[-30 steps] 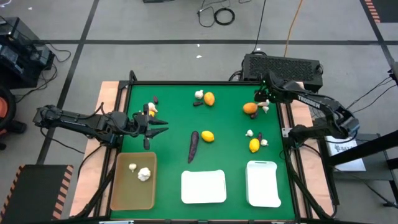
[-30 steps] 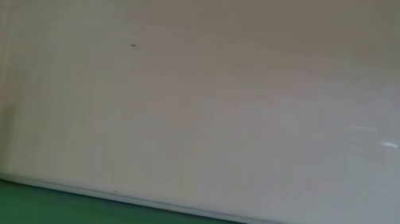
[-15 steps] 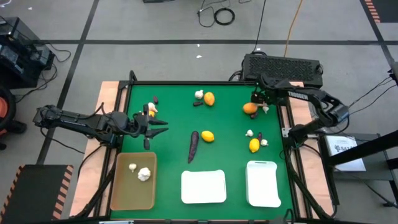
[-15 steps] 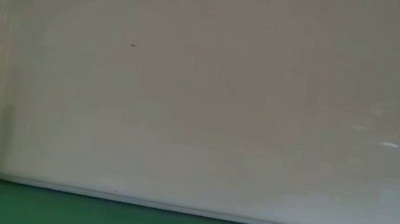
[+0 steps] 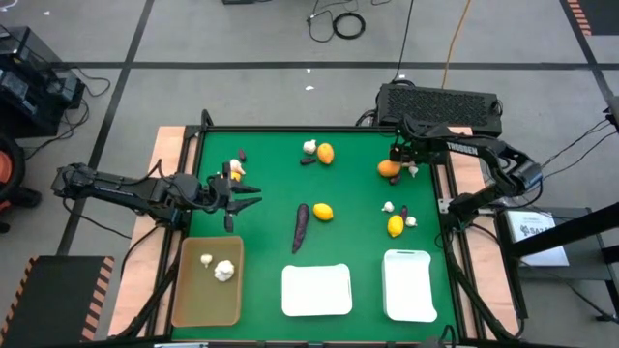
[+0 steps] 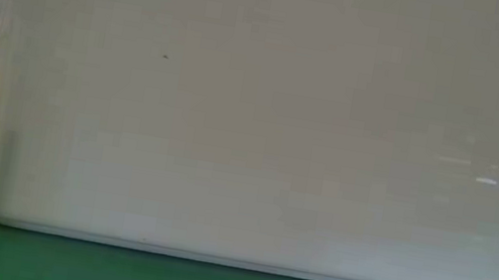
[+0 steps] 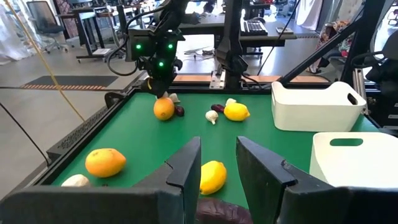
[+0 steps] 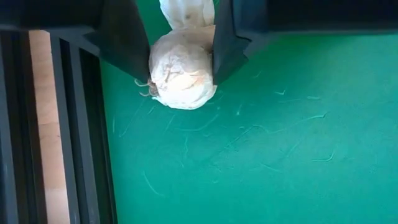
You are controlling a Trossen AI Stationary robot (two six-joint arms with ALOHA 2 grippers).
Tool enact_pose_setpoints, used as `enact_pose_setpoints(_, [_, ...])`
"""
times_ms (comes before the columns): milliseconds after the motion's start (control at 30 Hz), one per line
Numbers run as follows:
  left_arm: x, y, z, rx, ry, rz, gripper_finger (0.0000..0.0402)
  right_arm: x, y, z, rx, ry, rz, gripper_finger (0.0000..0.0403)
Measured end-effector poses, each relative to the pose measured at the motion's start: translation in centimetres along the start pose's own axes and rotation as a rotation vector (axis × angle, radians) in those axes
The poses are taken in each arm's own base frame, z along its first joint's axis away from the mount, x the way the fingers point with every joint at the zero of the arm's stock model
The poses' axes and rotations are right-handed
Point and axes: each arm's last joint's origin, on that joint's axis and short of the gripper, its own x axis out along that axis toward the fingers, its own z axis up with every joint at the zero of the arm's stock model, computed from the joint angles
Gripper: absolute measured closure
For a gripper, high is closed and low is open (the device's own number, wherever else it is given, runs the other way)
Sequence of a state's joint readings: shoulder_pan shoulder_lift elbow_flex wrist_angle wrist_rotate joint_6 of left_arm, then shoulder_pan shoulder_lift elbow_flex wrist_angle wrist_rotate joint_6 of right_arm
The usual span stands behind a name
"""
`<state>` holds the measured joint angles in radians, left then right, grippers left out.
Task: Sort produce into baskets
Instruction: Put the garlic into the orange bin
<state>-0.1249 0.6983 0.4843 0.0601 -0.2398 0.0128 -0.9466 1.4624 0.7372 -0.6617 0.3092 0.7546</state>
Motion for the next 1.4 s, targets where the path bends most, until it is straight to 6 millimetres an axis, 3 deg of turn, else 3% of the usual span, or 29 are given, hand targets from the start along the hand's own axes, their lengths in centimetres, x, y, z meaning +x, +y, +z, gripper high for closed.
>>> enact_pose_setpoints(267, [0.0,0.1,0.0,0.02,0.003,0.025,0.0292,-0.6,-0.1,0.0,-0.013,0.0,0.04,0.0297])
enact_pose_setpoints(633, [-0.1,0.5,-0.5,0.049,0.055,0.18,0.0292,-4.7,-1.1,0.7,0.063,-0.14,0.245,0.0292])
enact_pose_setpoints(733, [-0.1,0.6,-0.6,0.078,0.07,0.189,0.0292,-6.6,-0.6,1.0,0.057,-0.228,0.414,0.0292])
enact_pose_setpoints(900, [-0.2,0.8,-1.2,0.131,0.132,0.264,0.0292,-10.7,1.7,0.7,-0.03,-0.342,0.86,0.0291])
enact_pose_setpoints(1133, [-0.5,1.3,-1.9,0.202,0.224,0.428,0.0292,-15.6,6.9,-3.5,-0.226,-0.458,1.307,0.0291])
enact_pose_setpoints(1267, [-0.6,1.3,-2.6,0.228,0.288,0.414,0.0292,-16.7,10.0,-7.1,-0.319,-0.509,1.438,0.0291])
enact_pose_setpoints(1400, [-0.7,0.9,-3.3,0.231,0.357,0.256,0.0292,-16.6,13.2,-11.2,-0.419,-0.512,1.522,0.0291])
